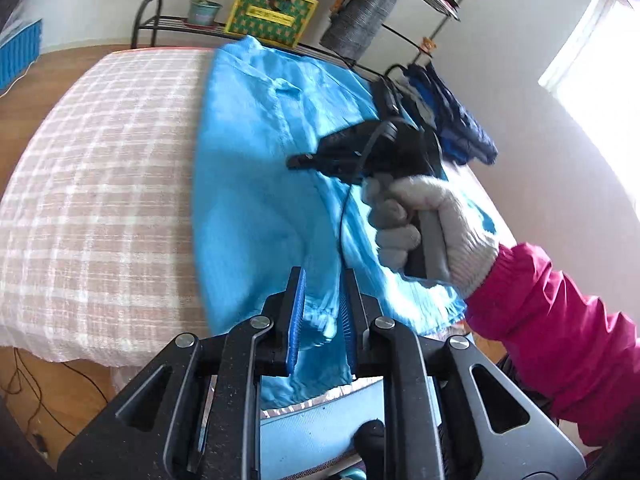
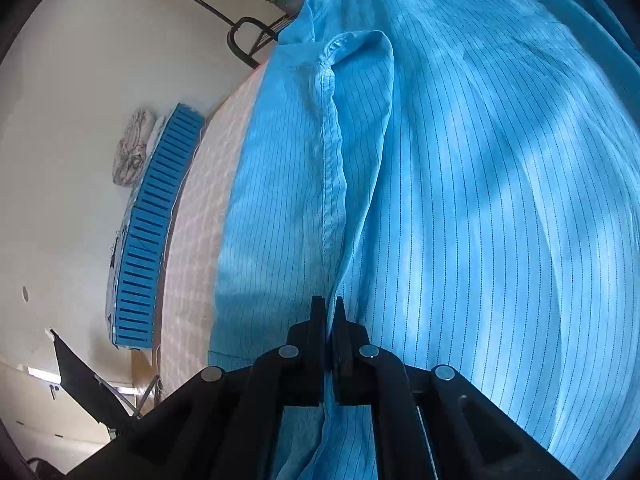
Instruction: Fold large clothes
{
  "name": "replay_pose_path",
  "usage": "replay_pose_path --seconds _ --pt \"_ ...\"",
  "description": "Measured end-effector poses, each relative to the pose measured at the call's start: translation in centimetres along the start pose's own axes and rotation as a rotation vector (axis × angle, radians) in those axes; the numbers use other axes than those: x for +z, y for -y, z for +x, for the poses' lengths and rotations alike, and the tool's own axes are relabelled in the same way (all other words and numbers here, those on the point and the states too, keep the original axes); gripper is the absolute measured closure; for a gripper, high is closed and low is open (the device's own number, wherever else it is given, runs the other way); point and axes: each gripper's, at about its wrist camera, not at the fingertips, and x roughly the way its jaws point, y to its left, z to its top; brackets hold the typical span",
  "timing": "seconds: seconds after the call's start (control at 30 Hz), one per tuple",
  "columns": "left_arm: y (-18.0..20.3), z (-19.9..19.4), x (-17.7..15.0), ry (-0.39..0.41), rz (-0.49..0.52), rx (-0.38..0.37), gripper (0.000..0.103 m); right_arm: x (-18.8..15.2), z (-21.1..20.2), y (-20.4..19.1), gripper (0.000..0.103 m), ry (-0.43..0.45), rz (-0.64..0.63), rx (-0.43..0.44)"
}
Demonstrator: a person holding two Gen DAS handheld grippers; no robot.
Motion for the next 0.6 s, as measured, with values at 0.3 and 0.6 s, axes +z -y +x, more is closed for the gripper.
replay_pose_path --seconds 0.3,0.6 --pt "-4.4 4.5 -0.5 -0.139 -0.059 0.11 0.087 -2.1 -3.9 -2.4 0.067 0.019 -0.185 -0.138" --pt "-9.0 4.0 -1.0 -0.14 -0.236 0.086 0.087 -9.4 -6.5 -3.1 0.034 -0.13 -0.168 -0.135"
